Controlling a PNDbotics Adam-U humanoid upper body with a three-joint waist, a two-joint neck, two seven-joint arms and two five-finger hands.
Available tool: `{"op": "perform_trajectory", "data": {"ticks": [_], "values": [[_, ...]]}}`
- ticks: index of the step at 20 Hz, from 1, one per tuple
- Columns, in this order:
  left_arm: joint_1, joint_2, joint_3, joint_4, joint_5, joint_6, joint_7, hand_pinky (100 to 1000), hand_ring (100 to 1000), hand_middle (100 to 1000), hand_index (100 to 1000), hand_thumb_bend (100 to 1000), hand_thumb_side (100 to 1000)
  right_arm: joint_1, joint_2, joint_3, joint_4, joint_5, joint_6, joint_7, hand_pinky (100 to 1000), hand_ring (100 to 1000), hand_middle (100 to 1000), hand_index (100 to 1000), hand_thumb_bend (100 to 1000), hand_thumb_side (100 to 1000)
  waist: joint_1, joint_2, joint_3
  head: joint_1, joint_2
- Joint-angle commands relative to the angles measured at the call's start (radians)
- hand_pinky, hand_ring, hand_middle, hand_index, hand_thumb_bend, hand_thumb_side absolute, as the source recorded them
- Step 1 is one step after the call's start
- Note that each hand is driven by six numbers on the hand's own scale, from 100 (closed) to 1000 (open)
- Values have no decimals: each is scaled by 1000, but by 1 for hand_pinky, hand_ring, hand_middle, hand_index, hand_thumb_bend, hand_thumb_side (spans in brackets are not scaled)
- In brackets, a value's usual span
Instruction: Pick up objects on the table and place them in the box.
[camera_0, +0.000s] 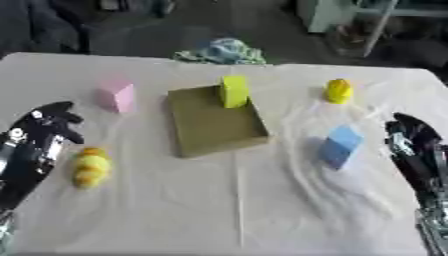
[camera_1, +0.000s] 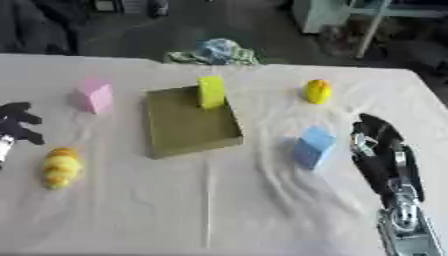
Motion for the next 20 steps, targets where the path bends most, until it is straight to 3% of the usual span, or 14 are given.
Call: {"op": "perform_trajectory", "data": {"ticks": [1,6,9,13,20], "values": [[-13,154,-3,-23,-96,-31,-93,725,582,687,863,121,599,-10,-27,-2,-6,6,1,0,711,778,672,799,100,473,17,-16,-2,-8,4],[-53,349,-42,-10,-236,-17,-223,732,638,724,892,221,517,-12,-33,2,-5,9,1,6,711,778,672,799,100,475,27,-17,-5,-16,4],[-104,421,-90,46,-303,-2,-266,731,657,732,895,265,492,-11,-37,3,-3,12,2,8,711,778,672,799,100,475,29,-20,-11,-17,4],[-187,435,-156,158,-368,-11,-310,732,671,737,895,302,469,-9,-36,8,0,10,1,12,711,778,672,799,100,476,29,-24,-20,-18,4],[-293,384,-238,375,-474,-58,-359,731,686,743,894,329,452,-8,-36,11,3,8,1,16,710,778,672,798,100,477,28,-26,-29,-16,4]]}}
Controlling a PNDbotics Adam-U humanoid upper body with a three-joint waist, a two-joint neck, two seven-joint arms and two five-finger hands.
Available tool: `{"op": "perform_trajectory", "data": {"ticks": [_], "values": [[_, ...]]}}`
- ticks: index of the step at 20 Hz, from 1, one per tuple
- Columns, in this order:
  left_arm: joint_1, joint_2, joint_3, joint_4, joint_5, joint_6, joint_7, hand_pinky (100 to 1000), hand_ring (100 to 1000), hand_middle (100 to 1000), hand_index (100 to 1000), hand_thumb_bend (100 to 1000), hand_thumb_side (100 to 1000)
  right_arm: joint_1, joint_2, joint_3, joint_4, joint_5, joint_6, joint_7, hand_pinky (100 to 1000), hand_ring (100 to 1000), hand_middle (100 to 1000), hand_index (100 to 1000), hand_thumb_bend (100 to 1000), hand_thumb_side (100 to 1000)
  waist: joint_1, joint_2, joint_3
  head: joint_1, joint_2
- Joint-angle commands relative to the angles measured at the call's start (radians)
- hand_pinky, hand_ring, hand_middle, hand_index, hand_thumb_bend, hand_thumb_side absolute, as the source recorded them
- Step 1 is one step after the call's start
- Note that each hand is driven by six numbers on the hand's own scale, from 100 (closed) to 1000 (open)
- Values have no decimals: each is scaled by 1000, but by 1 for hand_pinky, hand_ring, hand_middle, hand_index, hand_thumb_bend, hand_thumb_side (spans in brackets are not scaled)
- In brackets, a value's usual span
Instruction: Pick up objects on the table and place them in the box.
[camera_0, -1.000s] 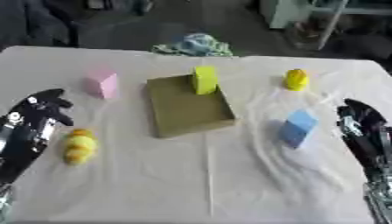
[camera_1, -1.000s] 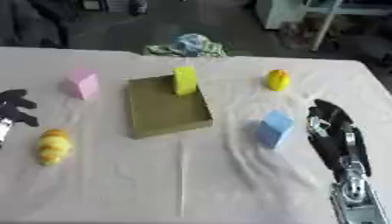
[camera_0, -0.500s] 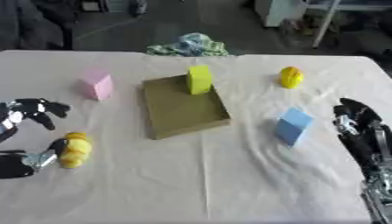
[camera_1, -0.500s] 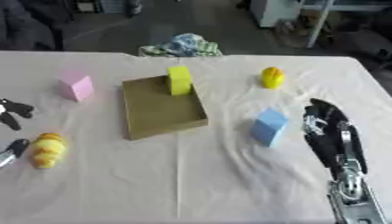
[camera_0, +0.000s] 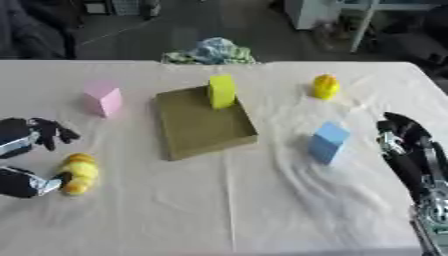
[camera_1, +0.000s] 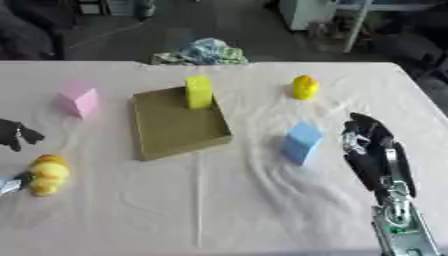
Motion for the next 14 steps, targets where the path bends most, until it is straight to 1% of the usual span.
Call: {"op": "perform_trajectory", "data": {"ticks": [1,4,7,12,14], "values": [[-39,-5,-15,85,-52,-15,-2,731,687,745,897,332,449,-5,-24,-1,-9,1,-2,4,710,778,672,798,100,477,15,-25,-2,0,4],[-62,-36,-23,160,-104,-21,32,731,687,747,905,329,440,-3,-23,0,-8,0,-2,4,710,777,671,798,100,478,13,-25,-3,1,4],[-78,-65,-27,219,-133,-26,64,732,687,763,920,325,431,-3,-22,1,-7,-1,-2,5,710,777,671,798,100,478,12,-26,-4,0,4],[-96,-103,-36,278,-162,-17,175,738,683,779,934,308,420,-2,-21,1,-6,-2,-2,5,710,777,671,797,100,479,9,-26,-5,0,4],[-99,-116,-43,292,-164,-19,210,732,674,761,911,283,398,-2,-21,1,-6,-3,-2,5,709,777,671,797,100,479,9,-26,-6,2,4]]}}
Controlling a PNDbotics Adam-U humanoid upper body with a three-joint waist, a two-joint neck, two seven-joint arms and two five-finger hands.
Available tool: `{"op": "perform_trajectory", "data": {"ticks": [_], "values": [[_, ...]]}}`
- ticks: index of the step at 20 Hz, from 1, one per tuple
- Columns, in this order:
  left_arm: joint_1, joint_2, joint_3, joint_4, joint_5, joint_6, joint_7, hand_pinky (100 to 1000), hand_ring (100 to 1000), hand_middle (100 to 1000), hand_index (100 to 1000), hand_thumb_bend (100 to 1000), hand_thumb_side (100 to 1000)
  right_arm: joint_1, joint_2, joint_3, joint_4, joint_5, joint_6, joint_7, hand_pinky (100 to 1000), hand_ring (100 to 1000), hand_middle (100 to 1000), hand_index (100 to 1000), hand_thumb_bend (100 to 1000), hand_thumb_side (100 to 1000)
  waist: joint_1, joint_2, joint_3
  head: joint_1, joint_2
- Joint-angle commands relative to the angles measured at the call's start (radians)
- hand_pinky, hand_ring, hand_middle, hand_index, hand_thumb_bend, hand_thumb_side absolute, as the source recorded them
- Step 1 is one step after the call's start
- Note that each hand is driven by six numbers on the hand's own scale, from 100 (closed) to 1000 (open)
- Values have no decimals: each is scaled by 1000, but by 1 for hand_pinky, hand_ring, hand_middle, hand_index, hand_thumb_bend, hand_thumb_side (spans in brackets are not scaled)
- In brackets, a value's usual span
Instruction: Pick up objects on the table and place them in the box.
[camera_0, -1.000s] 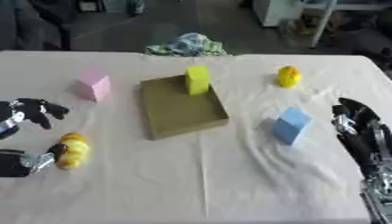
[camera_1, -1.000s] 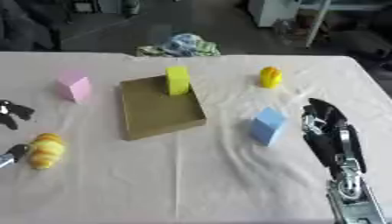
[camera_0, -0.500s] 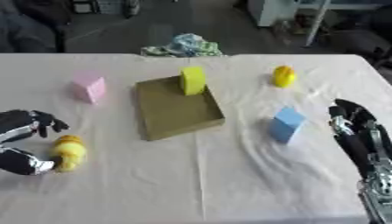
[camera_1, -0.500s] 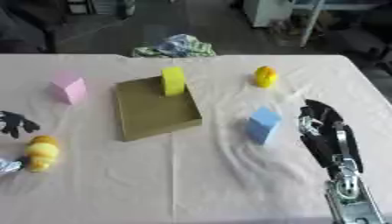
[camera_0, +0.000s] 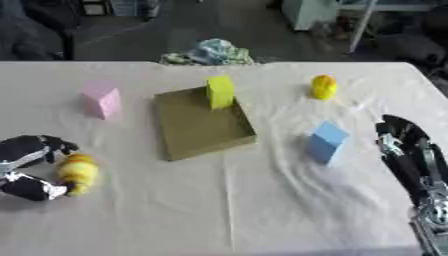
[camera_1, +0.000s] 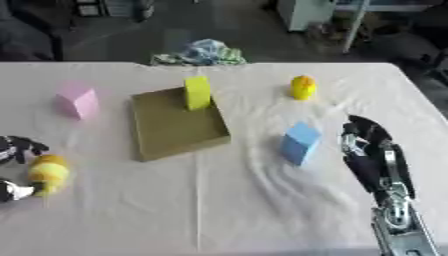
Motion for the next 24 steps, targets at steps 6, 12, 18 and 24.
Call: {"op": "perform_trajectory", "data": {"ticks": [6,12,18,24], "values": [[-16,-1,-12,7,7,-24,75,556,429,449,623,100,232,-8,-20,-1,-10,-2,-1,3,709,777,671,797,100,480,9,-24,-4,1,4],[-27,27,42,-153,58,25,168,499,311,338,520,100,192,-7,-22,-3,-8,-1,0,2,709,777,671,797,100,482,9,-26,-5,-3,4],[-156,31,35,-280,167,58,136,527,317,352,534,100,195,-6,-21,3,-6,-2,-1,7,709,777,671,797,100,485,9,-30,-13,5,4],[-278,-81,-35,-179,125,32,73,549,345,376,565,100,234,-5,-15,9,-3,-7,-1,13,709,777,672,797,100,486,0,-28,-39,10,4]]}}
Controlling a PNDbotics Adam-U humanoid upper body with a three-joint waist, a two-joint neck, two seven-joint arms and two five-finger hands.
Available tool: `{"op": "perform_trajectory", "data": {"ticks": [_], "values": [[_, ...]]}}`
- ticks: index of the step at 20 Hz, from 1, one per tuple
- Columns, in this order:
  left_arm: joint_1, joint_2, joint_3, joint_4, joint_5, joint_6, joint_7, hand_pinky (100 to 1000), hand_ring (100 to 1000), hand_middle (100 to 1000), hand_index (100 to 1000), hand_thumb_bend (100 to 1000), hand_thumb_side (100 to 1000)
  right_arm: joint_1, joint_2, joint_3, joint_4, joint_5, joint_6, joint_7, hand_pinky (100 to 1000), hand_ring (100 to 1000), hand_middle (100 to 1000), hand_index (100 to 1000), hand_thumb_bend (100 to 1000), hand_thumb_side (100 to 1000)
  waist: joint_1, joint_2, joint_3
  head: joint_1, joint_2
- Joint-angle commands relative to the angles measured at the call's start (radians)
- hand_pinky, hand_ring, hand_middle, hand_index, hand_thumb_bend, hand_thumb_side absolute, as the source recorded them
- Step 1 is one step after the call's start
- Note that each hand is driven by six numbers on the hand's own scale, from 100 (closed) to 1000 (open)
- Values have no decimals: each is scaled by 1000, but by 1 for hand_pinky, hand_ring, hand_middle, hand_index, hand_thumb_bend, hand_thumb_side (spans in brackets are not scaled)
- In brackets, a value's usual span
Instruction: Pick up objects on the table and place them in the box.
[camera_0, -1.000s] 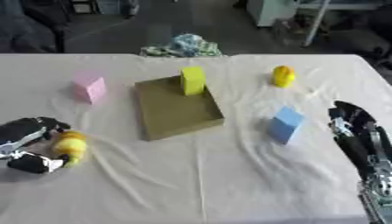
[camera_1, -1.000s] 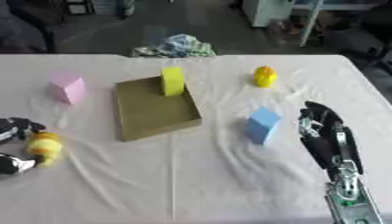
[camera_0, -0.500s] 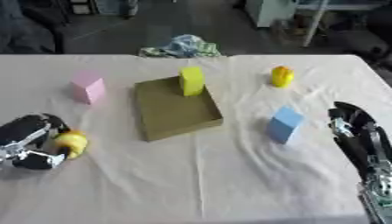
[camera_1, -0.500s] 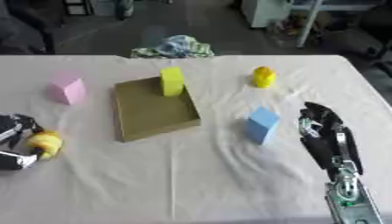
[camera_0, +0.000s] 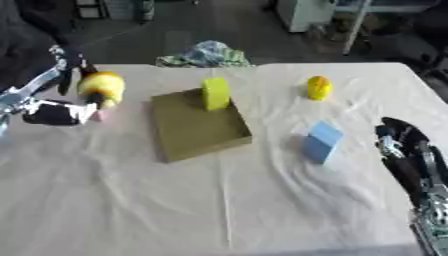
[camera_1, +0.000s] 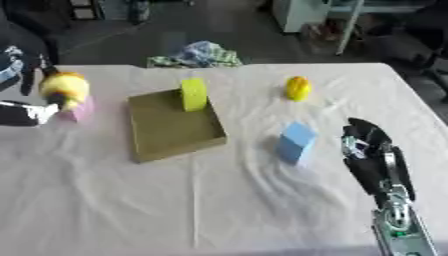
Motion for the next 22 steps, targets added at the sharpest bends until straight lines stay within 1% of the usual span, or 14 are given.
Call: {"op": "perform_trajectory", "data": {"ticks": [1,3,5,6,10,12,13,15,16,17,18,19,20,22], "values": [[-47,-47,-26,61,-29,-14,-33,551,348,379,570,100,261,-8,-14,2,-9,-7,-2,6,709,777,672,797,100,486,-2,-19,-7,2,4],[-61,-88,-37,117,-49,-18,-40,553,352,383,574,100,283,-8,-12,2,-7,-8,-2,6,709,777,672,797,100,486,-6,-19,-13,3,4],[-64,-120,-46,169,-78,-17,-43,559,365,395,588,100,324,-9,-10,3,-7,-9,-3,7,708,777,672,797,100,486,-8,-18,-18,3,4],[-64,-137,-50,195,-89,-19,-43,566,380,411,606,134,394,-8,-10,2,-6,-10,-3,6,708,777,672,797,100,487,-9,-17,-19,1,4],[-53,-198,-62,288,-102,-32,-23,581,403,437,627,191,490,-10,-3,7,-6,-11,-4,11,708,777,672,797,100,488,-13,-17,-21,-2,4],[-46,-218,-65,316,-102,-40,-7,588,411,447,636,206,514,-10,-2,9,-4,-12,-4,13,708,777,672,797,100,488,-15,-18,-21,-4,4],[-44,-225,-66,325,-100,-44,0,589,412,449,636,206,514,-9,-2,9,-4,-12,-4,13,708,777,672,796,100,474,-15,-18,-20,-4,4],[-41,-234,-68,336,-96,-47,15,598,427,463,652,216,531,-9,-1,9,-3,-13,-4,14,708,777,672,796,100,489,-16,-18,-19,-2,4],[-39,-237,-69,338,-95,-49,20,618,460,498,688,228,549,-10,0,10,-3,-13,-4,14,708,777,673,796,100,489,-16,-18,-18,-2,4],[-37,-238,-71,338,-95,-50,21,623,466,505,697,230,554,-10,0,10,-3,-13,-4,15,708,777,672,796,100,489,-16,-18,-18,-2,4],[-34,-238,-73,336,-93,-53,18,666,532,586,779,274,612,-10,0,10,-3,-13,-4,16,708,777,673,796,100,489,-16,-18,-16,-2,4],[-32,-237,-74,332,-89,-54,15,691,569,630,816,302,637,-10,0,10,-2,-13,-4,16,708,777,673,796,100,489,-16,-17,-15,-1,4],[-30,-236,-74,324,-85,-55,12,705,587,659,826,314,650,-10,0,10,-2,-13,-4,16,708,777,673,796,100,489,-15,-17,-14,0,4],[-26,-233,-72,304,-75,-54,15,719,603,685,837,340,674,-9,0,9,-1,-13,-4,15,708,777,673,796,100,490,-16,-17,-11,0,4]]}}
